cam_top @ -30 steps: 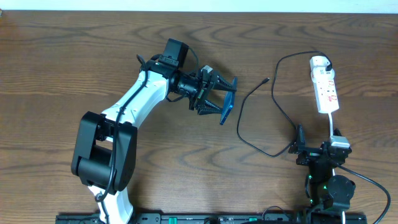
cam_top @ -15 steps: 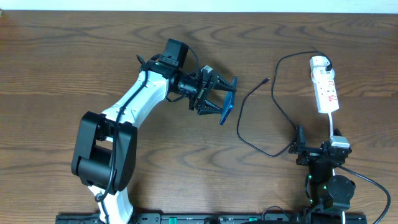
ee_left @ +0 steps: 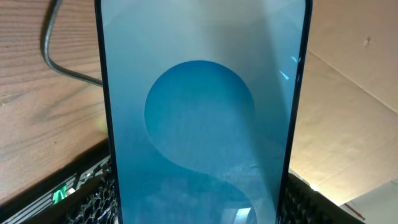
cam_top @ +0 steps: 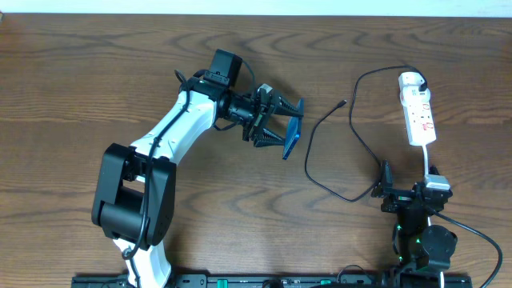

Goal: Plug charger to phone and switch on socket
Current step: 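Hold the phone upright toward the center with the left gripper, then move the right gripper to the phone and grasp its side edge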

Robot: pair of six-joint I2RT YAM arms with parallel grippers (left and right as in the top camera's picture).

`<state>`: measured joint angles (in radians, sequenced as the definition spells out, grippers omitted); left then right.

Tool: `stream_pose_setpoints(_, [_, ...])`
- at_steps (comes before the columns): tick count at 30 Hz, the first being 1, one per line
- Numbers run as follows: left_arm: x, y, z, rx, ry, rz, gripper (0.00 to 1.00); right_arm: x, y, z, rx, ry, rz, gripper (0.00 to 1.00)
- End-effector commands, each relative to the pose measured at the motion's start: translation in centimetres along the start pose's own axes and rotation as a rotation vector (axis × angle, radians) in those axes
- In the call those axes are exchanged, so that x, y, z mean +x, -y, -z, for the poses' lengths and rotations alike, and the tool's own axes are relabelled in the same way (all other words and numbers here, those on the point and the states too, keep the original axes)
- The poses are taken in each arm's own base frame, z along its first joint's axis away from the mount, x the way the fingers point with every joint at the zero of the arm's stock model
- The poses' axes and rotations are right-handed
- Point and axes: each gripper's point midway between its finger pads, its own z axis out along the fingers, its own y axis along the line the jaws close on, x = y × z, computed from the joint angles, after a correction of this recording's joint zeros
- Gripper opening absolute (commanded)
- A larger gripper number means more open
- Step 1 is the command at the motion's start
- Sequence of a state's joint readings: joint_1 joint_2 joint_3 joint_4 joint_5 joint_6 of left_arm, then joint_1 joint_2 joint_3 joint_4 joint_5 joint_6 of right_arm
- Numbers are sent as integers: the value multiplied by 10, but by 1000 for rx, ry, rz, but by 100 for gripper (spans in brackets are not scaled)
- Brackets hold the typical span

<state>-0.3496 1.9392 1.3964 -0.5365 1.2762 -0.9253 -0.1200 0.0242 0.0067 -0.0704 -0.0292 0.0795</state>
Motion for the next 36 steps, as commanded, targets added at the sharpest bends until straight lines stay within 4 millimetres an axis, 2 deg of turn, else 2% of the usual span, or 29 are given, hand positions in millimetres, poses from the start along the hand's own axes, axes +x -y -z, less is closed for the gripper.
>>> stream_pose_setpoints(1, [1,5,5,4,19,19,58,2,-2,0,-8,-6,-9,99])
stream_pose_setpoints(10, [-21,-7,7,-55,149,178,58,2,-2,0,-8,-6,-9,99])
stream_pose_setpoints(15, [-27,1,7,-33,173,160,58,-1,-3,0,-11,4,-9,99])
stream_pose_setpoints(20, [-29,4,8,-27,176,145,58,-6,-20,1,-116,17,-126,99])
stream_pose_setpoints(27, [-35,8,9,-20,205,108,58,1,-75,17,-441,-103,-393,99])
stream_pose_setpoints(31, [-40,5,11,-31,235,109,58,1,-77,18,-448,-110,-410,99])
stream_pose_setpoints(36, [-42,5,12,-33,246,110,58,-10,-72,15,-423,-54,-401,99])
